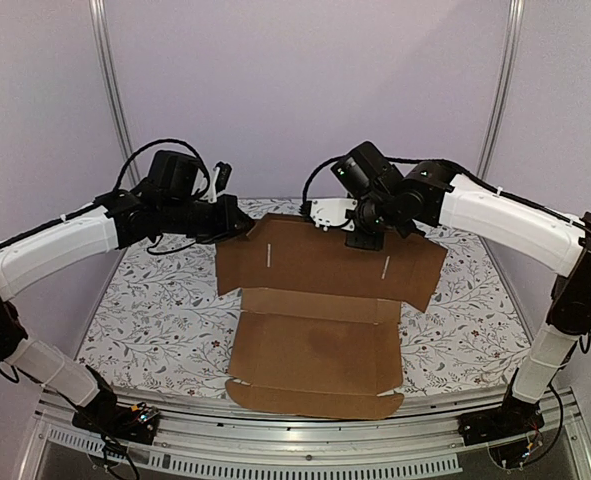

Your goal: Fold the paper box

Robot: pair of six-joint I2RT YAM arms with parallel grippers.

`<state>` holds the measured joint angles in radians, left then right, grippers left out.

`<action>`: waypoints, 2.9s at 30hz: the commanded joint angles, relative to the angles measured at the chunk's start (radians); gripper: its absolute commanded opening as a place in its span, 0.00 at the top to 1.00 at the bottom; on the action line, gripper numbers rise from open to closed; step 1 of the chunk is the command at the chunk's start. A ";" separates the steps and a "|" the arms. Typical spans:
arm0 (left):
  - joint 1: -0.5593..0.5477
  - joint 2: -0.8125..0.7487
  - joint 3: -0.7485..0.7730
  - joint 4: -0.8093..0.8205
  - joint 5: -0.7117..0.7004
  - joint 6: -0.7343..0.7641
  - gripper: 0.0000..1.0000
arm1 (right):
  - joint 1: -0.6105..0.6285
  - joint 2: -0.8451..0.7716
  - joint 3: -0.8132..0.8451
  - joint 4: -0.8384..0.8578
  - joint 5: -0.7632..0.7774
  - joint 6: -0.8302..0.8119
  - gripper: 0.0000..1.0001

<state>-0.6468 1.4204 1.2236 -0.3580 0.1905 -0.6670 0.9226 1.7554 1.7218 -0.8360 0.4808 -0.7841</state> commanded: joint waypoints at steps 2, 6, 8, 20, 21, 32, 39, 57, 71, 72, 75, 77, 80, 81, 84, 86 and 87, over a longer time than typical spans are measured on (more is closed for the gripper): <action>-0.033 0.022 0.027 -0.006 0.001 0.006 1.00 | 0.009 -0.028 0.010 0.038 0.009 0.055 1.00; -0.048 0.052 0.039 0.003 -0.002 0.001 1.00 | 0.015 -0.028 0.012 0.041 0.001 0.073 1.00; -0.049 0.067 0.041 0.016 -0.003 -0.006 1.00 | 0.018 -0.029 0.011 0.041 -0.009 0.083 1.00; -0.056 0.125 0.070 0.115 0.005 -0.056 1.00 | 0.030 -0.051 -0.027 0.029 -0.089 0.143 1.00; -0.058 0.128 0.075 0.118 0.008 -0.058 1.00 | 0.030 -0.052 -0.029 0.029 -0.094 0.148 1.00; -0.062 0.074 0.045 0.041 -0.066 -0.010 1.00 | 0.021 -0.043 -0.047 0.041 -0.045 0.180 1.00; -0.055 -0.041 -0.046 -0.053 -0.138 0.047 1.00 | -0.029 -0.060 -0.045 0.057 -0.071 0.179 1.00; -0.050 -0.409 -0.339 -0.191 -0.357 0.039 1.00 | -0.104 -0.154 -0.032 0.080 -0.209 0.138 1.00; 0.139 -0.409 -0.501 0.082 -0.210 0.040 1.00 | -0.106 -0.347 -0.191 0.102 -0.313 0.172 1.00; 0.146 -0.408 -0.502 0.105 -0.188 0.044 1.00 | -0.106 -0.363 -0.196 0.103 -0.319 0.176 1.00; 0.170 -0.401 -0.502 0.168 -0.110 0.059 1.00 | -0.105 -0.409 -0.215 0.108 -0.343 0.189 1.00; 0.171 -0.393 -0.495 0.201 -0.082 0.066 1.00 | -0.105 -0.441 -0.225 0.110 -0.359 0.197 1.00; 0.172 -0.377 -0.475 0.223 -0.038 0.074 1.00 | -0.106 -0.482 -0.240 0.115 -0.381 0.205 1.00; 0.173 -0.374 -0.468 0.231 -0.019 0.077 1.00 | -0.106 -0.491 -0.244 0.116 -0.388 0.206 1.00; 0.173 -0.374 -0.450 0.250 0.017 0.084 1.00 | -0.106 -0.523 -0.260 0.122 -0.401 0.205 1.00; 0.172 -0.378 -0.441 0.270 0.049 0.086 1.00 | -0.105 -0.537 -0.269 0.131 -0.400 0.206 1.00; 0.172 -0.381 -0.438 0.280 0.067 0.088 1.00 | -0.106 -0.545 -0.274 0.133 -0.399 0.207 1.00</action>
<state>-0.4873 1.0412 0.7479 -0.1497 0.1669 -0.6033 0.8234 1.2461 1.4712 -0.7490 0.1104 -0.6006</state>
